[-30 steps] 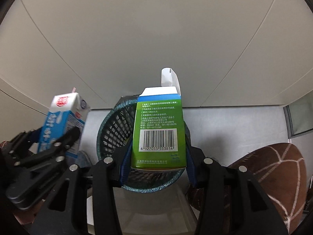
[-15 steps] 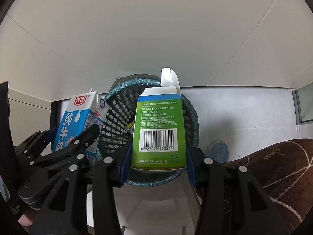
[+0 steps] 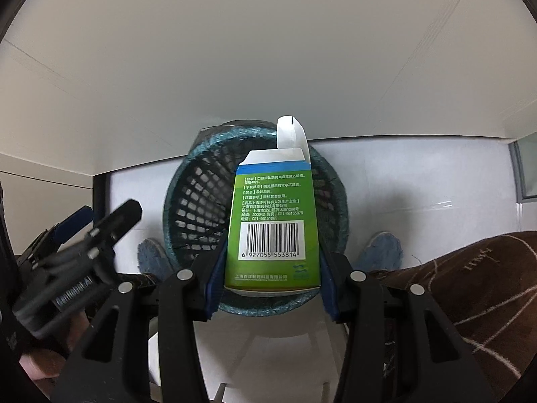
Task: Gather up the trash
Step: 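Open the left tool to drop the milk carton while the right tool releases the green box, then raise both open tools back up to the counter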
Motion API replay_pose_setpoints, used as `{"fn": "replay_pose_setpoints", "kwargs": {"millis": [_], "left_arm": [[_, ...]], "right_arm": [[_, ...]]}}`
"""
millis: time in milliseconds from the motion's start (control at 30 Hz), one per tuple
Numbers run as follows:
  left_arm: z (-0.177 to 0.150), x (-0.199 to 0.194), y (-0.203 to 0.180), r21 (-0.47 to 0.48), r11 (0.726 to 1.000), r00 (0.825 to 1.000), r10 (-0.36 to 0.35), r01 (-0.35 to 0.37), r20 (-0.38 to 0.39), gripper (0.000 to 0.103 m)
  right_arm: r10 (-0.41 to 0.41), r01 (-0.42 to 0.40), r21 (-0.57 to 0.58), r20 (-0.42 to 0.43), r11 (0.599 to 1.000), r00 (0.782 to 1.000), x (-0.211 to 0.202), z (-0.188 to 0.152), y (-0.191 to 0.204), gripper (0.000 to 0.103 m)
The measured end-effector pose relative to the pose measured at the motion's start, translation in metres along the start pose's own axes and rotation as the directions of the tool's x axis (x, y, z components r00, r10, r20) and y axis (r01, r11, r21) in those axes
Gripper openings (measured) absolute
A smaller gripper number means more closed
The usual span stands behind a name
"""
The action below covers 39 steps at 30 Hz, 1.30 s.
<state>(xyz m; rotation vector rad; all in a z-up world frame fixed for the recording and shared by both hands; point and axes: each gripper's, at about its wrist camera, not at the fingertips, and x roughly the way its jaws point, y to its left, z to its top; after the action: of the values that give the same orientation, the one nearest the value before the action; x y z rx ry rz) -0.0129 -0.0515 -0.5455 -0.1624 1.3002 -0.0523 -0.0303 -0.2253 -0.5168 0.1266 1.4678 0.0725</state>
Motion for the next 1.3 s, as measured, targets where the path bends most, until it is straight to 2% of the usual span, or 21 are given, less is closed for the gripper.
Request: {"fn": "replay_pose_setpoints", "kwargs": {"millis": [200, 233, 267, 300, 600, 700, 800, 967, 1067, 1167, 1300], "left_arm": [[0.002, -0.004, 0.007, -0.008, 1.0, 1.0, 0.018, -0.017, 0.016, 0.097], [0.002, -0.004, 0.008, -0.007, 1.0, 1.0, 0.02, -0.02, 0.015, 0.097], [0.002, -0.004, 0.008, -0.005, 1.0, 1.0, 0.022, -0.022, 0.014, 0.097], [0.002, -0.004, 0.009, -0.004, 1.0, 1.0, 0.027, -0.026, 0.014, 0.097], [0.004, -0.006, 0.014, -0.024, 0.999, 1.0, 0.024, -0.024, 0.006, 0.097], [0.003, -0.007, 0.016, -0.027, 0.999, 1.0, 0.03, -0.03, 0.002, 0.097], [-0.001, -0.017, 0.013, -0.003, 0.999, 0.998, 0.054, -0.054, 0.026, 0.097], [-0.004, -0.049, 0.006, 0.048, 0.997, 0.996, 0.055, -0.059, 0.071, 0.097], [-0.002, -0.077, 0.004, 0.036, 0.998, 0.993, 0.038, -0.042, 0.109, 0.097], [-0.007, -0.114, -0.001, 0.042, 0.995, 0.98, 0.083, -0.092, 0.184, 0.097], [-0.014, -0.169, -0.009, 0.074, 0.993, 0.968, 0.071, -0.091, 0.242, 0.097]], "right_arm": [[0.049, -0.049, -0.009, -0.003, 0.999, 0.999, 0.003, 0.002, 0.001, 0.047], [0.051, -0.051, -0.02, -0.002, 0.998, 0.999, 0.003, 0.002, 0.003, 0.053], [0.046, -0.046, -0.029, 0.0, 0.999, 0.999, 0.003, 0.002, 0.004, 0.063], [0.038, -0.037, -0.035, 0.007, 0.999, 0.999, 0.003, 0.003, 0.006, 0.065], [0.071, -0.072, 0.024, 0.02, 0.997, 0.997, 0.005, 0.008, -0.006, 0.074], [0.053, -0.054, 0.027, 0.032, 0.998, 0.998, 0.004, 0.008, -0.006, 0.078], [0.01, -0.011, 0.011, 0.078, 1.0, 0.997, -0.005, 0.005, -0.001, 0.083], [-0.025, 0.03, -0.031, 0.161, 0.999, 0.987, -0.029, -0.002, 0.009, 0.086], [-0.04, 0.056, -0.065, 0.229, 0.996, 0.973, -0.055, -0.009, 0.015, 0.088], [-0.059, 0.082, -0.065, 0.293, 0.995, 0.954, -0.087, -0.016, 0.017, 0.091], [-0.042, 0.06, -0.044, 0.333, 0.997, 0.942, -0.129, -0.021, 0.01, 0.091]]}}
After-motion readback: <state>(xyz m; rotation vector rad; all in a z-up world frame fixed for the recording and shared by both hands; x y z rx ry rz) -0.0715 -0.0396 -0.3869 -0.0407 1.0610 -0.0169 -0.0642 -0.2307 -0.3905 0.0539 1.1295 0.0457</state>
